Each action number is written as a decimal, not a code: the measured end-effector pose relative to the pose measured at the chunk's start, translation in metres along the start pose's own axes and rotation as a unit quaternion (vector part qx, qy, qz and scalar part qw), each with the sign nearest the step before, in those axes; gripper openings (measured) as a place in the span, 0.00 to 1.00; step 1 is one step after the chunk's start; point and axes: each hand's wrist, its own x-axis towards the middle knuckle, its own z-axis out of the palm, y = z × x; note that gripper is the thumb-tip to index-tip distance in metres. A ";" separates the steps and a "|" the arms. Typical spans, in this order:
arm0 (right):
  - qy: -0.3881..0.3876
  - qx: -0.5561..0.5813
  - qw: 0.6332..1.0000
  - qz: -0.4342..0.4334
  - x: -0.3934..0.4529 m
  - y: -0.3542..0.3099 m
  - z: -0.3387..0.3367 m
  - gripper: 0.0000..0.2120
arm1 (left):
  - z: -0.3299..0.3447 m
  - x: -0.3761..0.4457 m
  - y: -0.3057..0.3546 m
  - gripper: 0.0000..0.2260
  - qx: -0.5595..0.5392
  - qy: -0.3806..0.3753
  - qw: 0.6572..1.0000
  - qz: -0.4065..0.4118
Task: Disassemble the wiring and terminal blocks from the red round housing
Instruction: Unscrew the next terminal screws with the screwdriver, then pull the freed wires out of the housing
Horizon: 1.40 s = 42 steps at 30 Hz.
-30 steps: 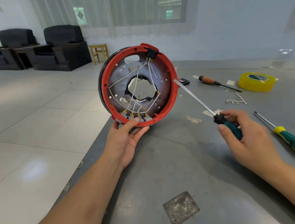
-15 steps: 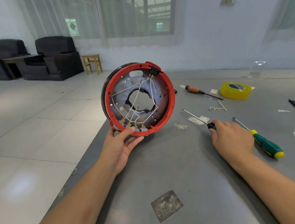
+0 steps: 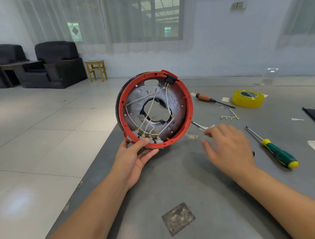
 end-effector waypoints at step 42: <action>0.098 0.222 0.967 0.071 0.037 -0.084 0.019 0.02 | 0.003 -0.003 0.002 0.19 0.015 -0.007 1.000 -0.018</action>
